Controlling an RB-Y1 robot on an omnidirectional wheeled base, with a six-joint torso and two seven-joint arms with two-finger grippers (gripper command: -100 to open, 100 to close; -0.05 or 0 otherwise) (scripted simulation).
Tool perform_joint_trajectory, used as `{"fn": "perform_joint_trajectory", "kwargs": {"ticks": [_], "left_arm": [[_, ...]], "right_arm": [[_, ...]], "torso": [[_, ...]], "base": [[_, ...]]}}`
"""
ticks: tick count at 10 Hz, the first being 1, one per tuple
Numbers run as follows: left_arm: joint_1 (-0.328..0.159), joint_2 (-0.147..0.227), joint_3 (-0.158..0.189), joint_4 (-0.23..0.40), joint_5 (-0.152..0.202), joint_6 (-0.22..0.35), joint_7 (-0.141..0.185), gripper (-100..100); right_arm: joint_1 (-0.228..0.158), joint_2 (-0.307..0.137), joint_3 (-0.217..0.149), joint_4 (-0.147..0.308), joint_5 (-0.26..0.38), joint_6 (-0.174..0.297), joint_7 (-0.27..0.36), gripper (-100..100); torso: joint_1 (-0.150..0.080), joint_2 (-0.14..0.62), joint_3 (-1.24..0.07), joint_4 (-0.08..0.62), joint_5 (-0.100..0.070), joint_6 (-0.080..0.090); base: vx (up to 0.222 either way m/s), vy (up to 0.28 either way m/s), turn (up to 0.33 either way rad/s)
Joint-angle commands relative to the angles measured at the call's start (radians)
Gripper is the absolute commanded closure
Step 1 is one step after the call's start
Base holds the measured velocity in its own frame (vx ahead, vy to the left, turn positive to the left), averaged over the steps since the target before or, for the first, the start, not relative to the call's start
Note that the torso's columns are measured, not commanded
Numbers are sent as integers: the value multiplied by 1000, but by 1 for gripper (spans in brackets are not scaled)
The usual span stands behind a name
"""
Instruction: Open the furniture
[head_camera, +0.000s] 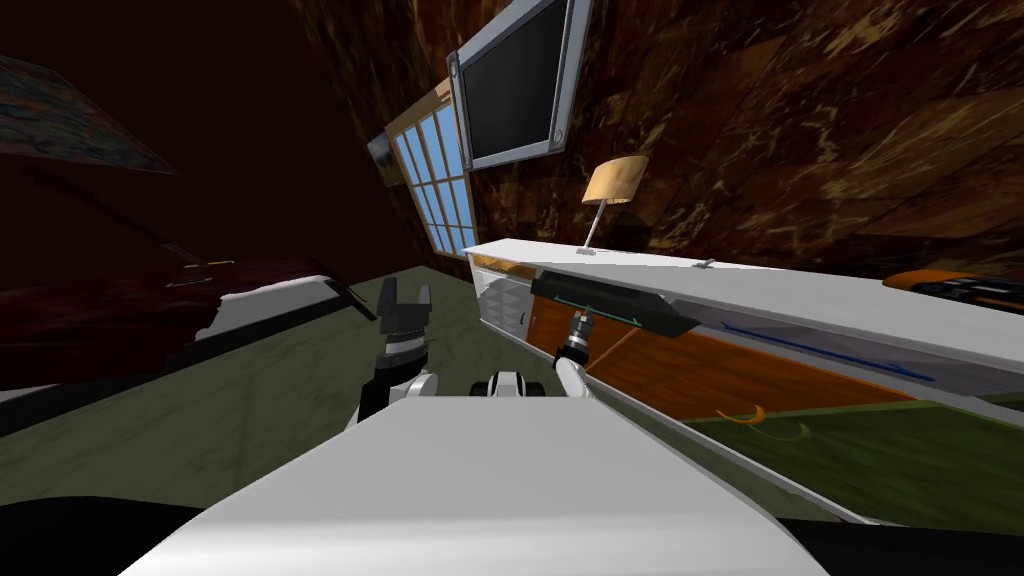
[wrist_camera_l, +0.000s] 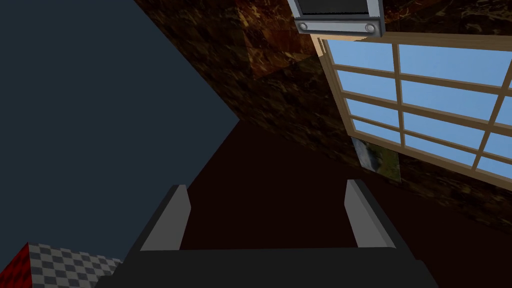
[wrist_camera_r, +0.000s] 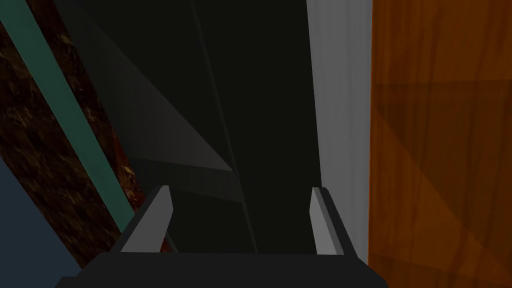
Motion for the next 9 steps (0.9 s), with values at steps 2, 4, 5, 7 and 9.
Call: {"fn": "perform_joint_trajectory", "kwargs": {"ticks": [2, 4, 5, 7, 9], "left_arm": [[0, 0, 0, 0, 0, 0, 0, 0], [0, 0, 0, 0, 0, 0, 0, 0], [0, 0, 0, 0, 0, 0, 0, 0], [0, 0, 0, 0, 0, 0, 0, 0], [0, 0, 0, 0, 0, 0, 0, 0]], "right_arm": [[-40, 5, -30, -56, -32, -72, 54, -100], [-55, 10, -45, -83, -51, -114, 83, -100], [-63, 12, -52, -97, -61, -135, 97, -100], [-70, 14, -59, -111, -70, -156, 112, -100], [-58, 15, -55, -88, -74, -161, 107, -100]], "torso": [[7, 11, 7, 4, 3, 0], [11, 17, 11, 6, 4, -1], [11, 16, 10, 6, 4, -1], [11, 14, 9, 6, 4, -2], [12, 15, 9, 8, 6, -2]], "base": [[9, -3, -54], [-17, 7, -58], [-27, 16, -52], [-21, 14, -41], [-3, 1, 5]]}}
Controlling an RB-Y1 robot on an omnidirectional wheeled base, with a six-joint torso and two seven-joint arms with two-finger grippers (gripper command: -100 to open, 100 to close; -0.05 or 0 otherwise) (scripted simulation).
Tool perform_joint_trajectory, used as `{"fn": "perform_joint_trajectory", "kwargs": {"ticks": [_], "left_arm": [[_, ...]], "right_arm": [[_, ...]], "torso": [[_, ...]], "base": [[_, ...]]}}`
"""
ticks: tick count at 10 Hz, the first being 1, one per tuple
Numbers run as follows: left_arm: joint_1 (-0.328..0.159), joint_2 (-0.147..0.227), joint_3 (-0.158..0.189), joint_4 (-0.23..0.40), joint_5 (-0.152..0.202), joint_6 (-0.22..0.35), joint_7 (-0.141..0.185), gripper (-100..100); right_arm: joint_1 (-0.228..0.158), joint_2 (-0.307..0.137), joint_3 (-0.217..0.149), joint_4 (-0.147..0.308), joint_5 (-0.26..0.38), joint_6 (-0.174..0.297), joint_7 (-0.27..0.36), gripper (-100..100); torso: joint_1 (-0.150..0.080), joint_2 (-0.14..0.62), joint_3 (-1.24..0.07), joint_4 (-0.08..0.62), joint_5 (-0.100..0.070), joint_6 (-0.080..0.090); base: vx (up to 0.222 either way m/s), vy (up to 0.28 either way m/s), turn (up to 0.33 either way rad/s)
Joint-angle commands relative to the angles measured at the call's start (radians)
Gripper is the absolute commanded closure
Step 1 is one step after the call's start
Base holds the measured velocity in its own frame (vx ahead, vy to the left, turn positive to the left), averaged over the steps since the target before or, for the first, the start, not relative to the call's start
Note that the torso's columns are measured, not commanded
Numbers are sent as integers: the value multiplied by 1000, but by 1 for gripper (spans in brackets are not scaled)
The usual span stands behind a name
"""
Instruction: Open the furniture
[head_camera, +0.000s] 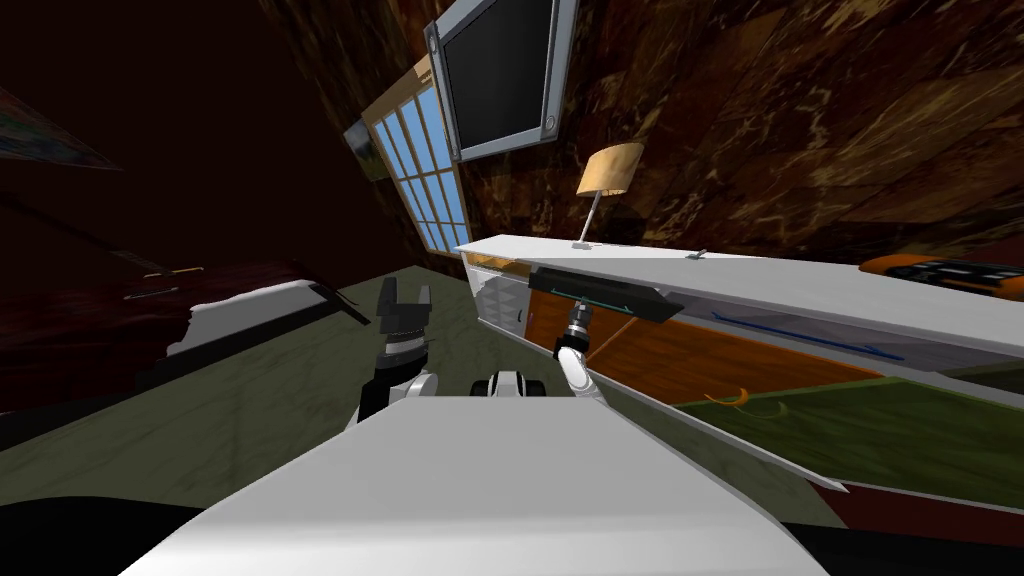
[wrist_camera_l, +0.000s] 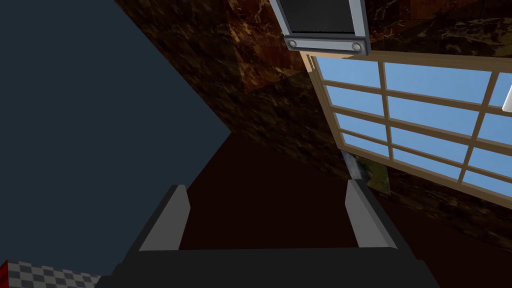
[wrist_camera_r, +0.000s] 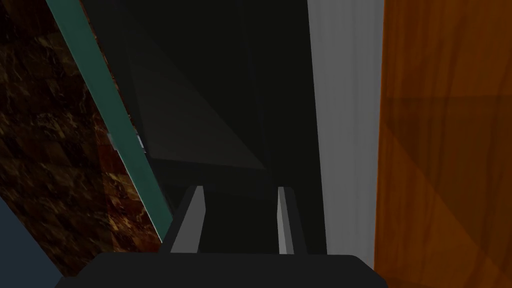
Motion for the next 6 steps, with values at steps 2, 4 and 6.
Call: {"fn": "perform_joint_trajectory", "kwargs": {"ticks": [2, 4, 6], "left_arm": [[0, 0, 0, 0, 0, 0, 0, 0], [0, 0, 0, 0, 0, 0, 0, 0], [0, 0, 0, 0, 0, 0, 0, 0]], "right_arm": [[8, 2, 1, 9, -3, -5, 1, 0], [15, 3, 2, 16, -5, -8, 1, 0], [18, 4, 3, 20, -6, -10, 1, 0]], "torso": [[-4, -4, -1, -6, -5, 0], [-8, -10, -4, -10, -8, 0], [-9, -12, -6, -12, -9, 0]], "base": [[3, -3, -3], [0, 0, 0], [0, 0, 0]]}}
